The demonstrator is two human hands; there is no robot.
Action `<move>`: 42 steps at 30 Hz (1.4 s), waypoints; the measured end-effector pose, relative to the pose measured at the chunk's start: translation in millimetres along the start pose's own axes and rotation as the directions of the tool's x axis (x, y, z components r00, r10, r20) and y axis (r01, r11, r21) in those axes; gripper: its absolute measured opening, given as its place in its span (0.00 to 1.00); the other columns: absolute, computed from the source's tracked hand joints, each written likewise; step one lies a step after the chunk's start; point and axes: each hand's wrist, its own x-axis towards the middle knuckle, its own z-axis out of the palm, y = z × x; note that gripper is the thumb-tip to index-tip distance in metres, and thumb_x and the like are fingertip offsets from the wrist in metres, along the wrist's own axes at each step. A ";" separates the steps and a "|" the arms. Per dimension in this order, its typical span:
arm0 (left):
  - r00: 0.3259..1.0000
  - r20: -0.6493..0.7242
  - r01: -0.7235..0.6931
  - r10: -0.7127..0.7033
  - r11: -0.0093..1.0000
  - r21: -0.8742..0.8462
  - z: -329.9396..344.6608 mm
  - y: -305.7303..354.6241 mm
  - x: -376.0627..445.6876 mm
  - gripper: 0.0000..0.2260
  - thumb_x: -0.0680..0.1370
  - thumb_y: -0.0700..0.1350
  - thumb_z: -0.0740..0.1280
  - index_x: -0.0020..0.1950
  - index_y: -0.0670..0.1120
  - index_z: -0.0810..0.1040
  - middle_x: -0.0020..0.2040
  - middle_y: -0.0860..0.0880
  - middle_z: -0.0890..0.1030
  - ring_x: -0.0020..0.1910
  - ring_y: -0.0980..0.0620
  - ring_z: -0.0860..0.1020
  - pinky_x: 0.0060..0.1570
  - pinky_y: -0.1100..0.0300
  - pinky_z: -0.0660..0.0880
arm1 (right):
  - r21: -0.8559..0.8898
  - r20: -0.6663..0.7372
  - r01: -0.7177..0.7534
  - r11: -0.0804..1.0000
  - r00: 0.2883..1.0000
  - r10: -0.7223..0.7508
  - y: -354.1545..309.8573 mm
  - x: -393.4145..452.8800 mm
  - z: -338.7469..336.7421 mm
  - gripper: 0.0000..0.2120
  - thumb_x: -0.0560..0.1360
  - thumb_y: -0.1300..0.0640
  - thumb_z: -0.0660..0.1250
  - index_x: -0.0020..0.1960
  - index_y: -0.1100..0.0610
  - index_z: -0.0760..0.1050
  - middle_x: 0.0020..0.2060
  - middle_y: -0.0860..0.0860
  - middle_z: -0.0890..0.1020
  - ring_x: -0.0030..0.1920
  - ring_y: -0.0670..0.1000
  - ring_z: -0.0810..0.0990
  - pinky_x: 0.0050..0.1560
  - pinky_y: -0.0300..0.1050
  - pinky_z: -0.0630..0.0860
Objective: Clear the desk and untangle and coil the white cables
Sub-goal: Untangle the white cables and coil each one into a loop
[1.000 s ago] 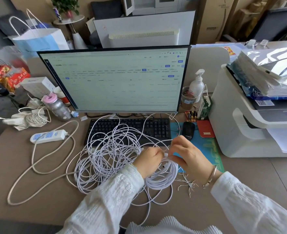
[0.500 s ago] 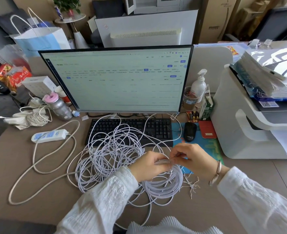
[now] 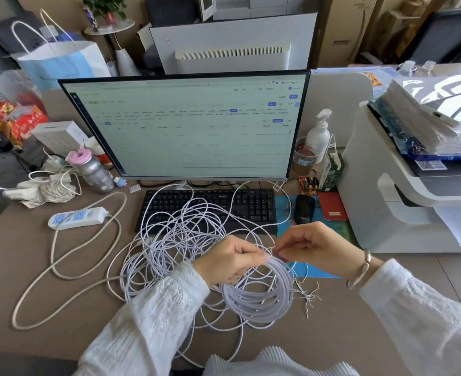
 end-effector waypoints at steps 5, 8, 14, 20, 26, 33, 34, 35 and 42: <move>0.991 0.130 0.048 -0.036 0.995 -0.091 -4.1 8.0 -3.7 0.14 0.77 0.46 0.65 0.32 0.53 0.81 0.22 0.53 0.59 0.19 0.55 0.55 0.22 0.60 0.50 | -0.004 -0.037 0.054 0.999 0.998 -0.054 -2.0 -1.0 9.8 0.08 0.71 0.65 0.73 0.43 0.53 0.81 0.39 0.51 0.86 0.40 0.47 0.84 0.46 0.36 0.79; 0.984 0.171 0.078 -0.050 0.985 -0.157 -6.2 5.1 -3.9 0.15 0.78 0.47 0.65 0.32 0.53 0.81 0.22 0.54 0.60 0.19 0.56 0.56 0.21 0.60 0.50 | 0.029 -0.067 0.095 0.995 0.993 -0.093 -5.8 -2.5 14.2 0.03 0.69 0.59 0.73 0.43 0.55 0.82 0.39 0.52 0.86 0.39 0.49 0.85 0.45 0.39 0.80; 0.969 0.245 0.072 0.011 0.943 -0.326 -7.3 -4.3 -6.0 0.09 0.74 0.56 0.71 0.40 0.52 0.84 0.21 0.56 0.59 0.18 0.56 0.55 0.19 0.63 0.52 | 0.187 -0.190 0.138 0.973 0.977 -0.102 -5.0 -6.4 31.8 0.06 0.69 0.57 0.72 0.43 0.60 0.81 0.39 0.56 0.85 0.40 0.51 0.84 0.46 0.43 0.81; 0.959 0.282 0.159 -0.021 0.865 -0.476 -8.5 -19.6 -3.0 0.15 0.70 0.55 0.75 0.39 0.46 0.76 0.20 0.57 0.61 0.16 0.60 0.57 0.18 0.70 0.55 | -0.173 -0.206 0.347 0.922 0.903 -0.378 -5.9 -9.8 36.3 0.02 0.74 0.64 0.70 0.44 0.59 0.80 0.46 0.49 0.77 0.45 0.46 0.79 0.48 0.40 0.77; 0.885 0.459 0.335 -0.072 0.784 -0.523 -9.4 -25.3 -0.9 0.14 0.71 0.56 0.74 0.35 0.51 0.73 0.21 0.57 0.58 0.19 0.58 0.53 0.19 0.70 0.57 | -0.549 -0.057 0.520 0.654 0.758 -0.650 -14.4 -8.5 35.6 0.04 0.76 0.65 0.66 0.46 0.59 0.79 0.52 0.48 0.78 0.54 0.49 0.76 0.56 0.41 0.73; 0.873 0.471 0.353 -0.128 0.832 -0.428 -6.2 -19.7 0.9 0.18 0.69 0.57 0.76 0.30 0.51 0.70 0.21 0.57 0.57 0.17 0.60 0.54 0.18 0.72 0.58 | -0.484 0.030 0.445 0.754 0.869 -0.493 -20.1 -6.5 22.7 0.03 0.75 0.62 0.66 0.46 0.59 0.79 0.40 0.49 0.80 0.41 0.45 0.77 0.43 0.41 0.75; 0.888 0.438 0.333 -0.139 0.851 -0.406 -5.7 -17.9 1.0 0.19 0.69 0.56 0.76 0.32 0.50 0.69 0.20 0.57 0.59 0.17 0.61 0.56 0.18 0.72 0.58 | -0.489 0.056 0.445 0.750 0.874 -0.483 -21.9 -5.8 21.1 0.03 0.75 0.62 0.67 0.45 0.60 0.79 0.40 0.49 0.80 0.41 0.44 0.77 0.43 0.39 0.75; 0.906 0.398 0.304 -0.146 0.878 -0.370 -4.8 -14.8 0.8 0.18 0.70 0.54 0.76 0.33 0.48 0.70 0.20 0.57 0.61 0.16 0.61 0.57 0.18 0.72 0.58 | -0.496 0.080 0.447 0.744 0.877 -0.474 -23.4 -5.2 19.6 0.03 0.75 0.62 0.67 0.45 0.60 0.79 0.39 0.49 0.80 0.40 0.44 0.76 0.42 0.36 0.74; 0.998 -0.040 -0.036 0.050 0.954 0.299 12.5 7.9 1.2 0.05 0.75 0.47 0.71 0.42 0.46 0.82 0.28 0.50 0.79 0.28 0.57 0.74 0.31 0.60 0.73 | -0.547 -0.003 0.273 0.791 0.945 -0.328 -18.7 -2.2 19.8 0.03 0.72 0.63 0.66 0.43 0.57 0.78 0.35 0.37 0.72 0.37 0.37 0.73 0.38 0.26 0.68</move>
